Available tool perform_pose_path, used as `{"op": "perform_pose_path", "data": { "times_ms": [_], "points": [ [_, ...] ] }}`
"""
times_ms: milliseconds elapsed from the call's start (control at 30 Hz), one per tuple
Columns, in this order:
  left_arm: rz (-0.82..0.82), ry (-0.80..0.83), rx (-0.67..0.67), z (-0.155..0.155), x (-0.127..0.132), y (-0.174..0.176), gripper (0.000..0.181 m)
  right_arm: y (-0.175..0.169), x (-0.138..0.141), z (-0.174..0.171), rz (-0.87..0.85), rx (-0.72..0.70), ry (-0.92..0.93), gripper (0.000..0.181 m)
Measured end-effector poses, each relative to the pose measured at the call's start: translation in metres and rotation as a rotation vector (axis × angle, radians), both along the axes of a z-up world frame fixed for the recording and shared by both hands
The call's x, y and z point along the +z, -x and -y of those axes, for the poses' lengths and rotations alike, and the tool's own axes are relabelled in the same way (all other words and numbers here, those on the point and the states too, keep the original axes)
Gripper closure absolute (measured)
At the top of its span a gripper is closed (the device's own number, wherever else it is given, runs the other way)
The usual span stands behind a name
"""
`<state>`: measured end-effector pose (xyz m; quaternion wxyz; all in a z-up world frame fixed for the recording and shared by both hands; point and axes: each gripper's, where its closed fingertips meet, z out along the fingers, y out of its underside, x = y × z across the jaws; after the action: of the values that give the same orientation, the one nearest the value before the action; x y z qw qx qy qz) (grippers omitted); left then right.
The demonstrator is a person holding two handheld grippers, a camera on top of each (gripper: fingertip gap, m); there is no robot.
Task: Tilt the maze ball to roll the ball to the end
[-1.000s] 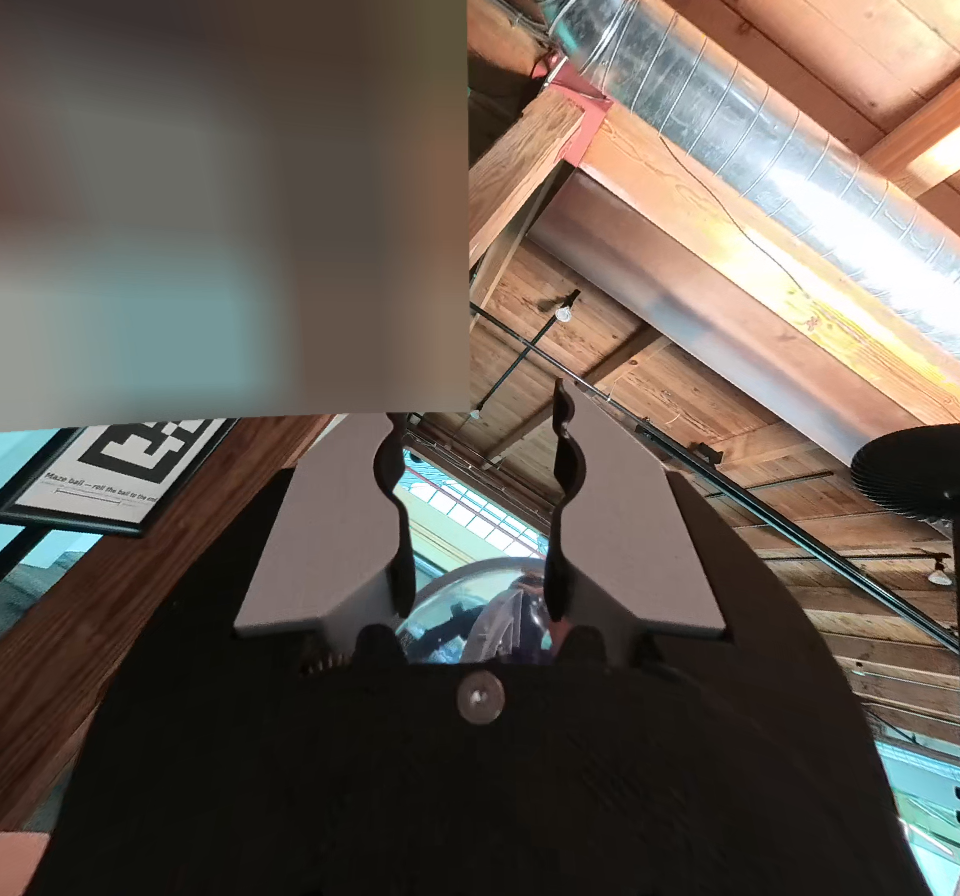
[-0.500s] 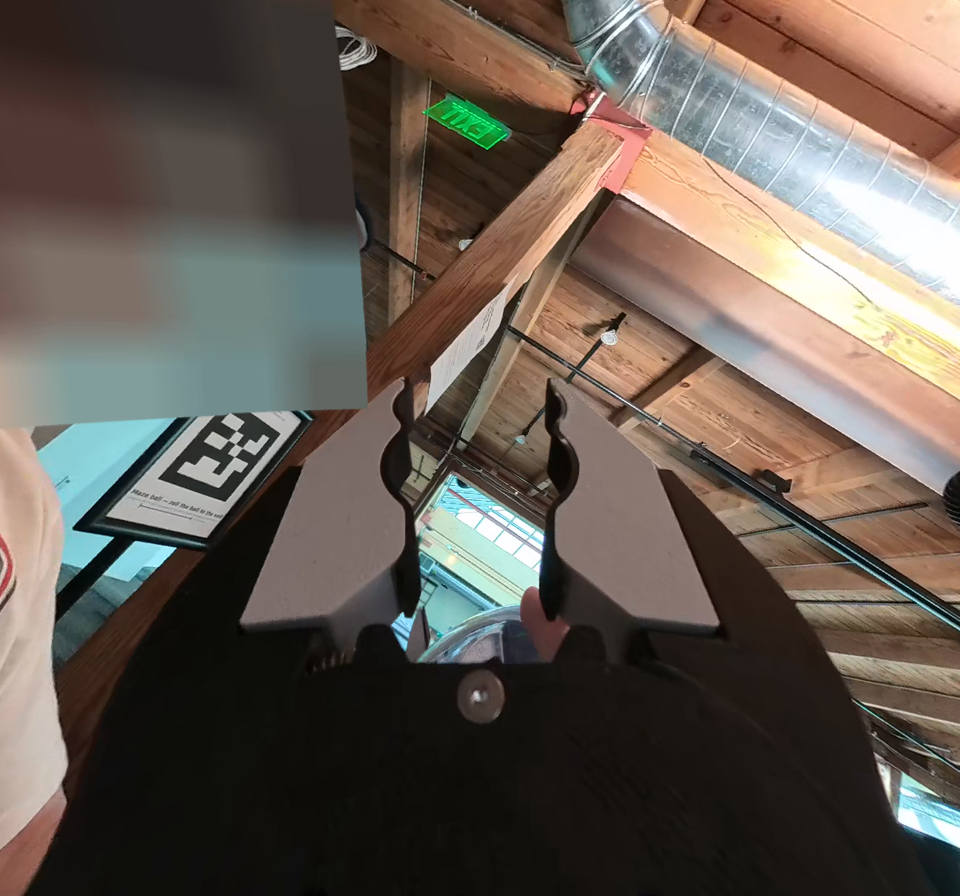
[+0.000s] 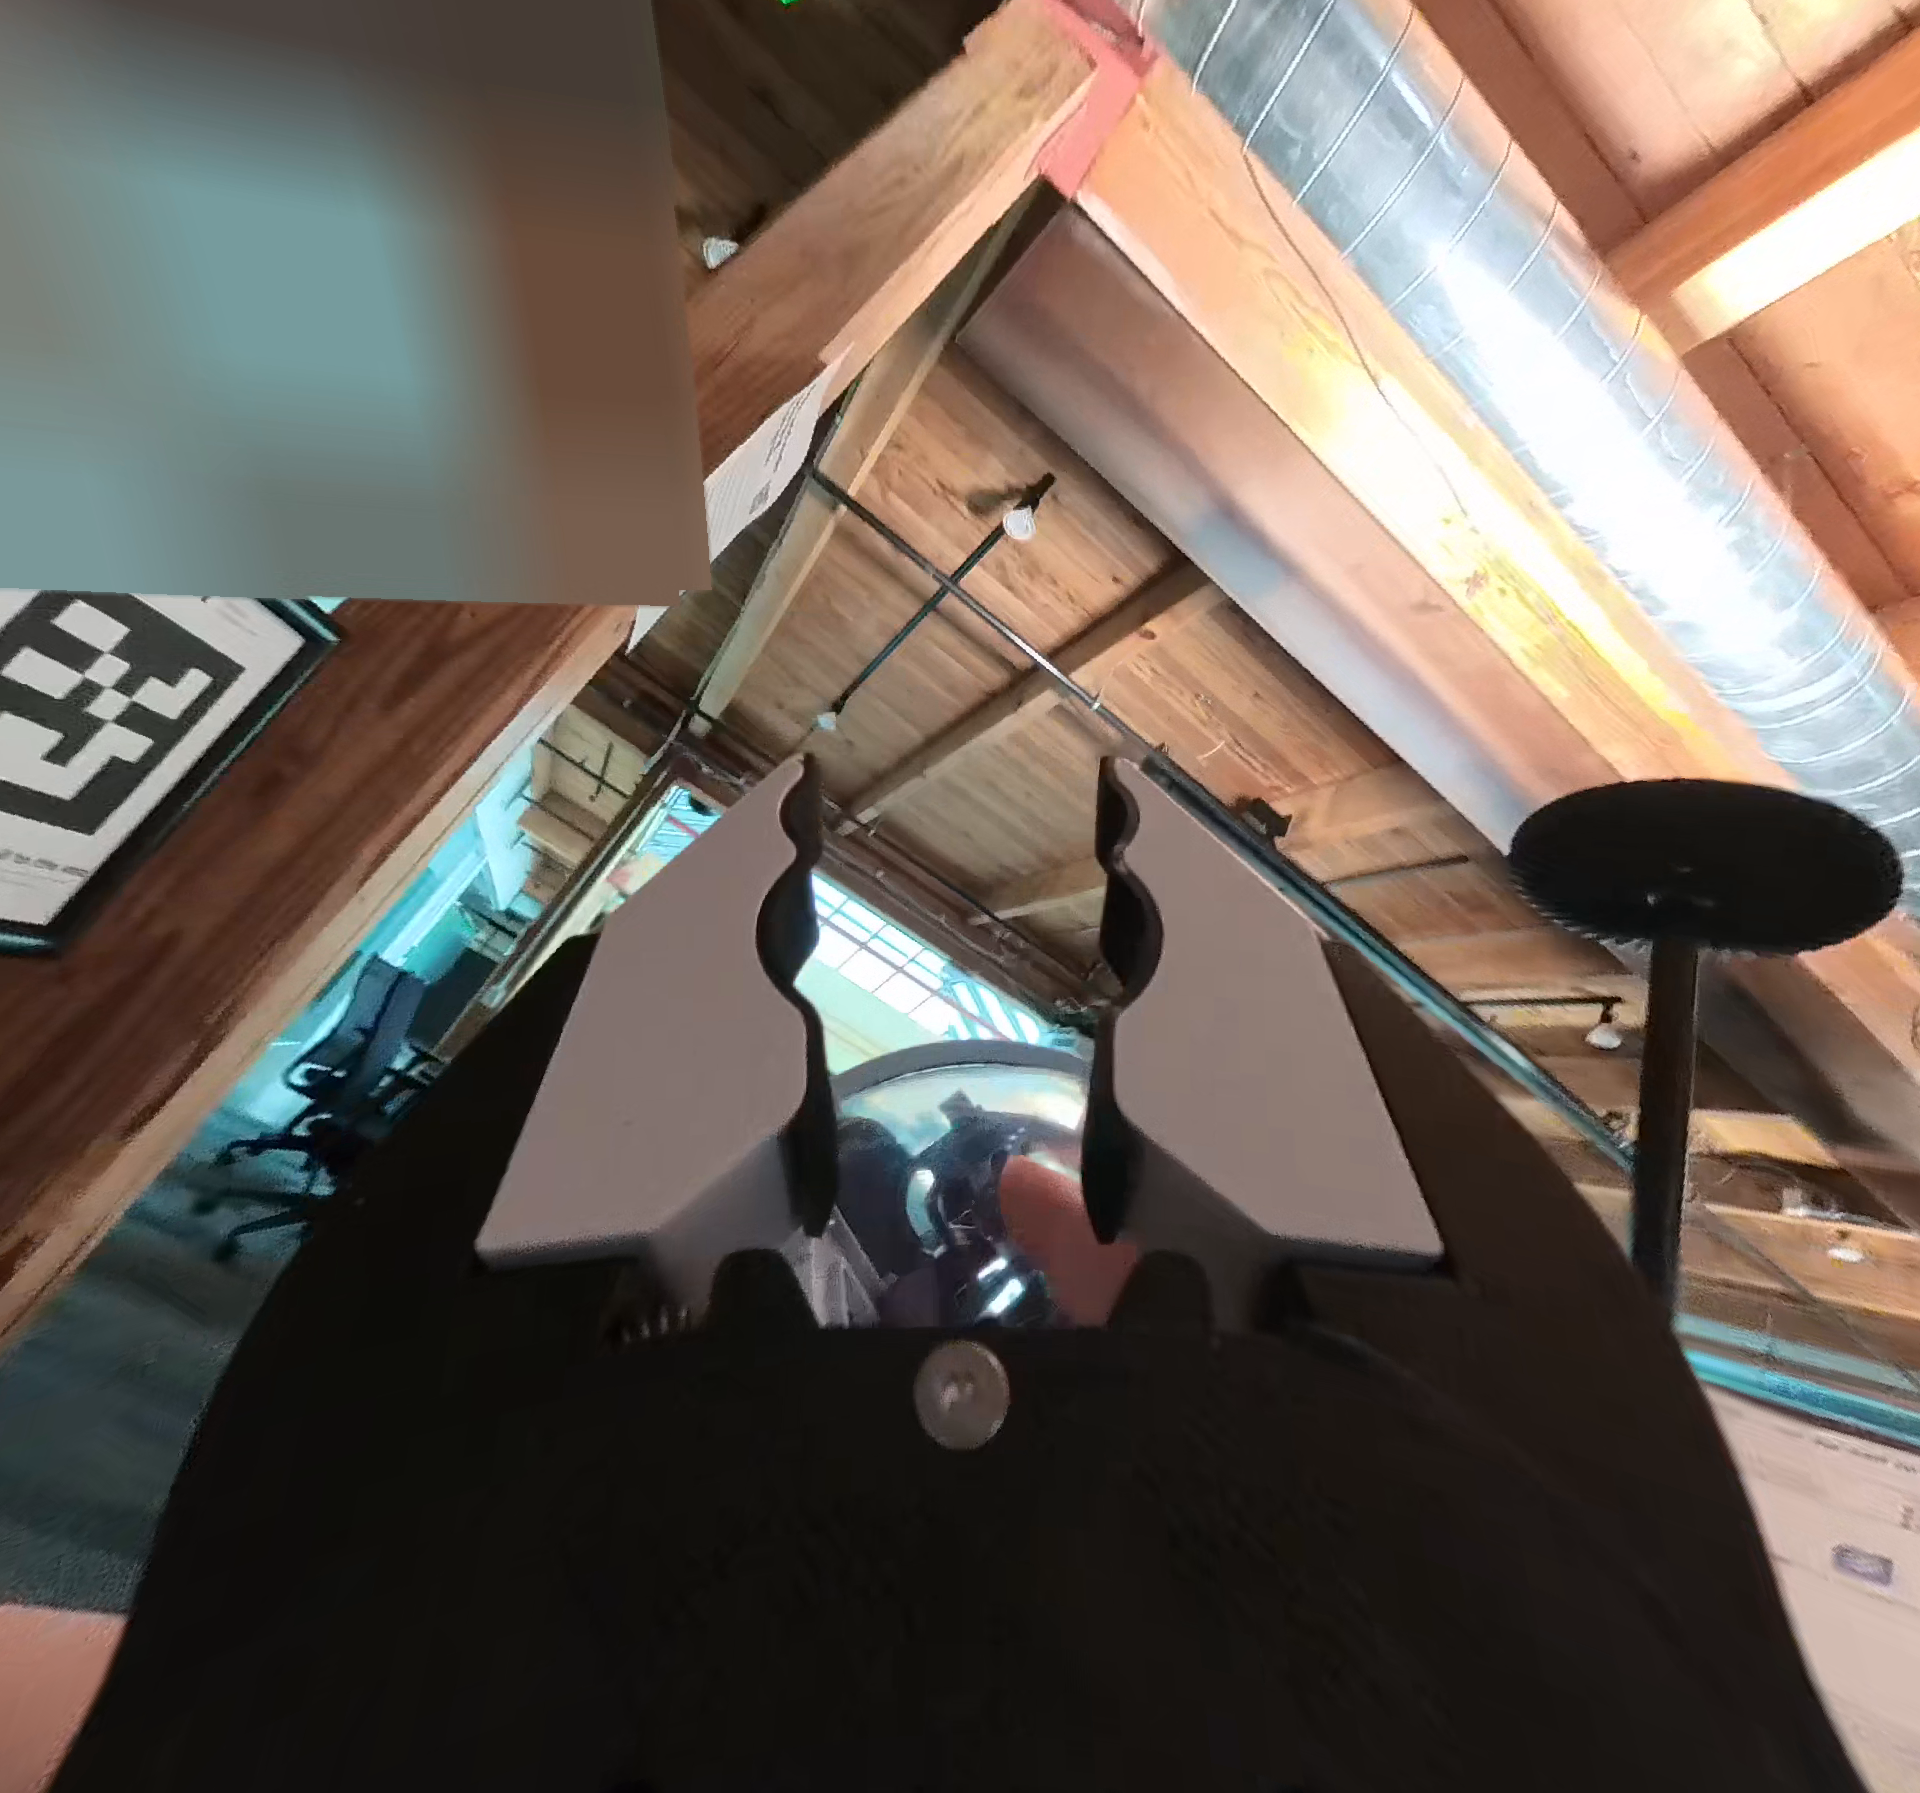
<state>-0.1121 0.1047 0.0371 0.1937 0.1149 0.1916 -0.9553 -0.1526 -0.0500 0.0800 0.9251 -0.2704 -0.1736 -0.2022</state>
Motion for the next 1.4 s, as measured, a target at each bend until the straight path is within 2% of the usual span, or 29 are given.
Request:
{"op": "perform_pose_path", "data": {
  "times_ms": [33,233,333,400,533,700,833,933,1000,1400],
  "points": [
    [-0.008,-0.013,-0.006,0.002,-0.001,-0.002,0.030,0.001,-0.001,-0.001,-0.002,0.022,0.011,0.130],
    [0.012,-0.055,-0.012,0.007,0.002,0.005,0.025,-0.002,-0.002,0.001,0.076,-0.082,0.005,0.130],
    [0.023,-0.032,0.057,0.004,0.004,0.005,0.025,-0.001,0.000,0.004,0.082,-0.086,-0.007,0.129],
    [0.013,-0.071,0.093,0.010,0.003,0.002,0.025,-0.003,0.001,0.007,0.069,-0.053,-0.021,0.130],
    [-0.005,-0.077,0.112,0.011,0.008,0.003,0.025,-0.010,0.000,0.007,0.077,-0.083,-0.025,0.133],
    [-0.012,0.020,0.077,-0.007,0.018,0.009,0.026,-0.014,0.001,0.009,0.077,-0.119,-0.038,0.135],
    [-0.001,-0.058,0.051,0.004,0.014,0.011,0.025,-0.006,-0.004,0.002,0.086,-0.071,0.011,0.129],
    [0.003,-0.033,0.009,0.001,0.016,0.015,0.025,0.000,-0.009,-0.005,0.126,-0.064,0.053,0.132],
    [-0.018,-0.057,0.036,0.004,0.016,0.010,0.025,0.003,-0.013,-0.010,0.156,-0.066,0.064,0.134],
    [-0.054,-0.020,0.045,-0.002,0.018,0.004,0.025,-0.005,-0.015,-0.017,0.133,-0.075,0.085,0.123]
  ]
}}
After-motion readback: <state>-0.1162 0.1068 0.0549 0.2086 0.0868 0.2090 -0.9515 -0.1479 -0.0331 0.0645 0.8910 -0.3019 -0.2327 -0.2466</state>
